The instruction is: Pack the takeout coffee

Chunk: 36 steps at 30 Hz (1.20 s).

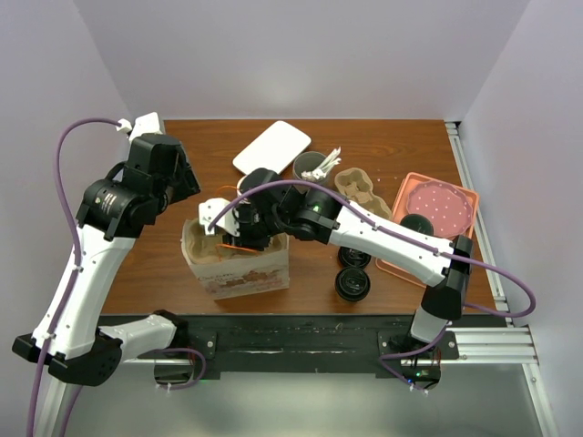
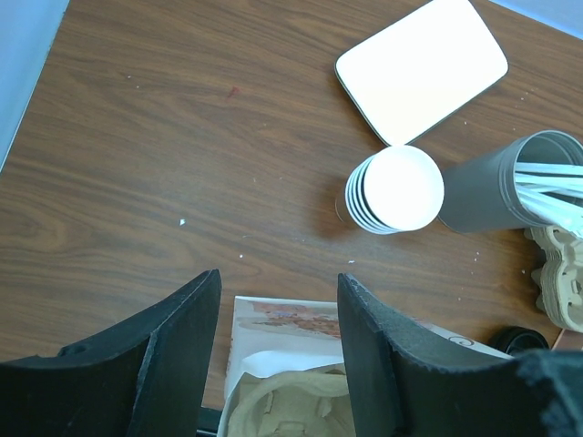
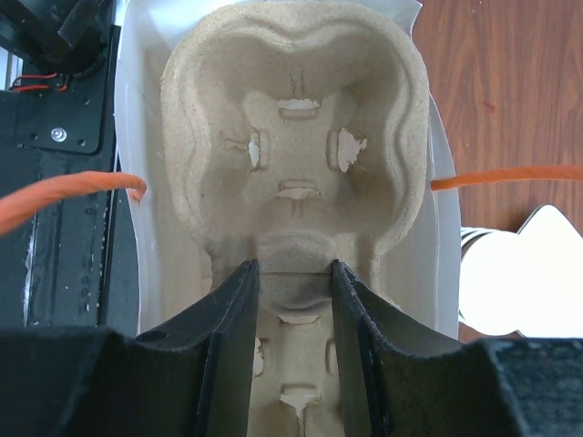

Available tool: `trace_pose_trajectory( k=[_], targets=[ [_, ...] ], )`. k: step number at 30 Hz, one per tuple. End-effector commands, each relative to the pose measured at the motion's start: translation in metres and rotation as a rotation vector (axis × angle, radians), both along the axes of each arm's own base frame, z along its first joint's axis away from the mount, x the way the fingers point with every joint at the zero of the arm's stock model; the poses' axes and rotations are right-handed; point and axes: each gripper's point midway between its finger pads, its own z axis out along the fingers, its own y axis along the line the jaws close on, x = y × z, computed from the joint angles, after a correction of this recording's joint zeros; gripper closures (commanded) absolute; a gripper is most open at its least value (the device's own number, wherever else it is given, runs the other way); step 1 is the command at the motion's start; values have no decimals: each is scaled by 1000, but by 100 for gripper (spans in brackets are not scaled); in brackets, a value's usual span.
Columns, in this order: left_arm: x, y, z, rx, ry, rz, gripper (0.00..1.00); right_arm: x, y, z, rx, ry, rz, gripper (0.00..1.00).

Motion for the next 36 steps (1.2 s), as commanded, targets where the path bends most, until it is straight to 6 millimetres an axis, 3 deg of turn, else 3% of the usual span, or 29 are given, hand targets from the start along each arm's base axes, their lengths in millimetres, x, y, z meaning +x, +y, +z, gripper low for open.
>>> trace_pose_trajectory(
  k=[1, 19, 26, 32, 36],
  targets=[
    [5, 1, 10, -9, -39, 0, 41, -5, -3, 7, 16, -2, 13, 68],
    [12, 16, -34, 30, 32, 89, 39, -2, -10, -42, -127, 34, -9, 67],
    [5, 21, -33, 32, 40, 93, 39, 1, -12, -36, -103, 15, -21, 66],
    [3, 17, -37, 11, 47, 79, 38, 0, -13, -54, -147, 29, -13, 64],
    [2, 16, -39, 10, 51, 74, 38, 2, -13, -62, -160, 29, -18, 55]
  ],
)
